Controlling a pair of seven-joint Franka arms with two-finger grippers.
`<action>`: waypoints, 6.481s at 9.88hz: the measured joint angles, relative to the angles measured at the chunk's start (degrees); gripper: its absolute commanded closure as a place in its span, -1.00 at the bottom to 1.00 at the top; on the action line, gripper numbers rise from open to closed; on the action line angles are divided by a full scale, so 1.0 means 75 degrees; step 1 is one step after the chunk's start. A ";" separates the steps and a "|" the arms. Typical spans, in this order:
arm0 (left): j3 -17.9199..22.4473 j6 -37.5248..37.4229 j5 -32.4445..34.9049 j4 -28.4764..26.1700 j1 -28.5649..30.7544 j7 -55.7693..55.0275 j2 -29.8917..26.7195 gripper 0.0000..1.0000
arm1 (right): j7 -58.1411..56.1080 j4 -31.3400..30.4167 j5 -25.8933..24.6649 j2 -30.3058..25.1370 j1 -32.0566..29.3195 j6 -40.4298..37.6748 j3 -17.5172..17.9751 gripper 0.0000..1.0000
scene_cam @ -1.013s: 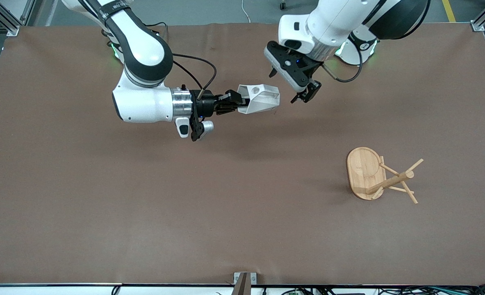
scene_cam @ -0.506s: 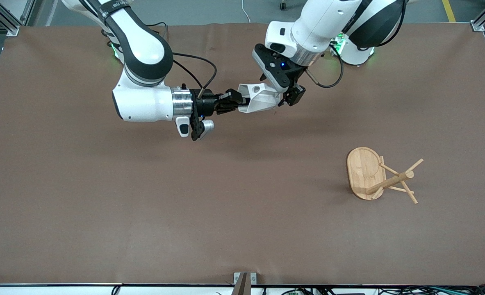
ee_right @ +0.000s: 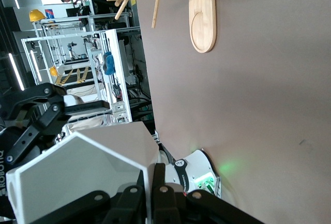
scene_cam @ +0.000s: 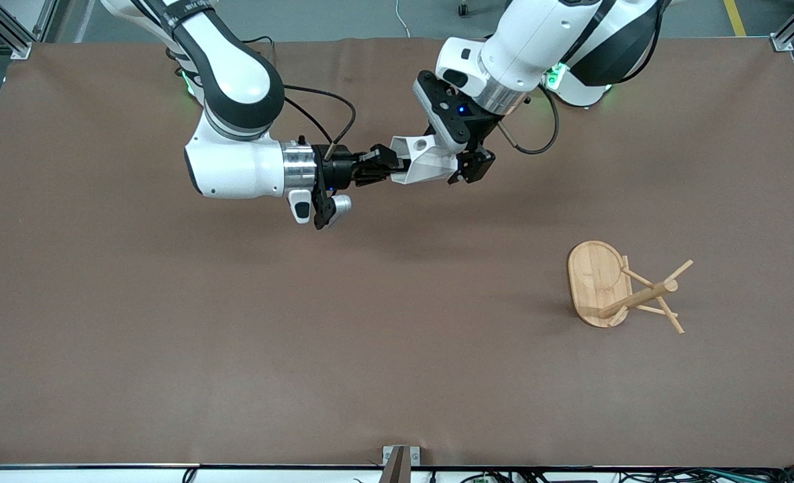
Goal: Hang cup on rack
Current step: 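Grasp the cup rim with the left gripper beside the right gripper, then open the right gripper and withdraw it while the left gripper holds the cup, then carry the cup with the left gripper to the wooden rack while the right gripper retracts, then lower the cup onto a rack peg with the left gripper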
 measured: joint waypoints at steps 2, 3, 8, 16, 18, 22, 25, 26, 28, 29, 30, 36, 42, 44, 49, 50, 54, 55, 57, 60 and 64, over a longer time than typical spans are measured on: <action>-0.0004 0.0107 -0.0010 -0.0016 -0.0001 0.0089 0.0084 -0.93 | 0.0000 -0.0006 -0.0001 0.0006 0.0000 0.0042 -0.0018 0.96; -0.0006 0.0108 -0.0011 -0.0017 -0.0002 0.0093 0.0084 -0.91 | 0.0000 -0.0005 0.0000 0.0006 0.0000 0.0047 -0.0018 0.96; -0.0039 0.0088 -0.0038 -0.0047 -0.0014 0.0258 0.0112 0.69 | -0.0029 -0.0017 -0.0014 0.0011 -0.0001 0.0111 -0.0043 0.96; -0.0022 -0.0172 -0.0038 -0.0086 0.0120 0.0990 0.0203 0.95 | 0.0044 0.0016 -0.0076 -0.0270 -0.0053 -0.0033 -0.0084 -1.00; -0.0019 -0.0205 -0.0038 -0.0085 0.0144 0.1007 0.0226 0.95 | 0.0133 -0.0008 -0.0639 -0.0522 -0.0560 -0.0009 -0.0172 -1.00; 0.0013 -0.0942 -0.0037 0.0107 0.0857 0.1005 0.0224 0.97 | 0.1465 -0.0002 -0.4894 -0.0880 -0.1599 -0.0339 -0.1224 -1.00; 0.0041 -0.1437 -0.0035 0.0358 0.1843 0.0677 0.0221 0.97 | 0.1794 0.0052 -0.7651 -0.1335 -0.1572 -0.0537 -0.2676 -1.00; 0.0051 -0.1662 -0.0034 0.0363 0.2073 0.0355 0.0221 0.98 | 0.1816 0.0147 -0.8493 -0.1475 -0.1570 -0.0781 -0.3000 -1.00; 0.0053 -0.2085 -0.0029 0.0439 0.2590 -0.0094 0.0209 0.98 | 0.2189 0.0573 -0.9504 -0.1726 -0.1514 -0.1479 -0.3522 -1.00; 0.0059 -0.2409 -0.0029 0.0536 0.2899 -0.0252 0.0198 0.98 | 0.2214 0.0992 -0.9594 -0.1820 -0.1446 -0.2205 -0.3824 -1.00; 0.0065 -0.2683 -0.0029 0.0606 0.3128 -0.0367 0.0193 0.98 | 0.2212 0.1623 -0.9632 -0.1872 -0.1402 -0.3174 -0.4032 -1.00; 0.1040 -0.2834 0.0174 -0.0010 0.2377 -0.0673 0.0105 0.98 | 0.1950 0.3187 -0.9858 -0.1978 -0.1272 -0.5146 -0.4473 -1.00; 0.2404 -0.1977 0.1279 -0.0612 0.1333 -0.0963 0.0659 0.98 | 0.1923 0.3187 -0.9858 -0.1950 -0.1101 -0.5496 -0.4465 -1.00; 0.2422 -0.1941 0.1417 -0.0616 0.1294 -0.0960 0.0758 0.98 | 0.1921 0.3186 -0.9858 -0.1950 -0.1101 -0.5497 -0.4466 -1.00; 0.2662 -0.1750 0.1644 -0.0498 0.1293 -0.0951 0.0861 0.98 | 0.1920 0.3186 -0.9856 -0.1949 -0.1102 -0.5498 -0.4467 -1.00; 0.2662 -0.1659 0.1632 -0.0481 0.1291 -0.1025 0.0900 0.98 | 0.1920 0.3186 -0.9856 -0.1946 -0.1101 -0.5498 -0.4467 -1.00; 0.2659 -0.1249 0.1560 -0.0448 0.1279 -0.1540 0.1066 0.99 | 0.1920 0.3186 -0.9856 -0.1943 -0.1102 -0.5493 -0.4469 -1.00; 0.2659 -0.1193 0.1560 -0.0371 0.1278 -0.1542 0.1118 0.99 | 0.1920 0.3186 -0.9856 -0.1943 -0.1102 -0.5492 -0.4473 -1.00; 0.2659 -0.1184 0.1560 -0.0134 0.1278 -0.1542 0.1171 0.99 | 0.1920 0.3186 -0.9856 -0.1943 -0.1102 -0.5492 -0.4475 -1.00; 0.2659 -0.1184 0.1551 -0.0074 0.1278 -0.1541 0.1197 0.99 | 0.1920 0.3186 -0.9856 -0.1943 -0.1104 -0.5492 -0.4479 -1.00; 0.2848 -0.1184 0.1547 -0.0054 0.1280 -0.1539 0.1248 0.99 | 0.1920 0.3186 -0.9856 -0.1943 -0.1108 -0.5492 -0.4484 -1.00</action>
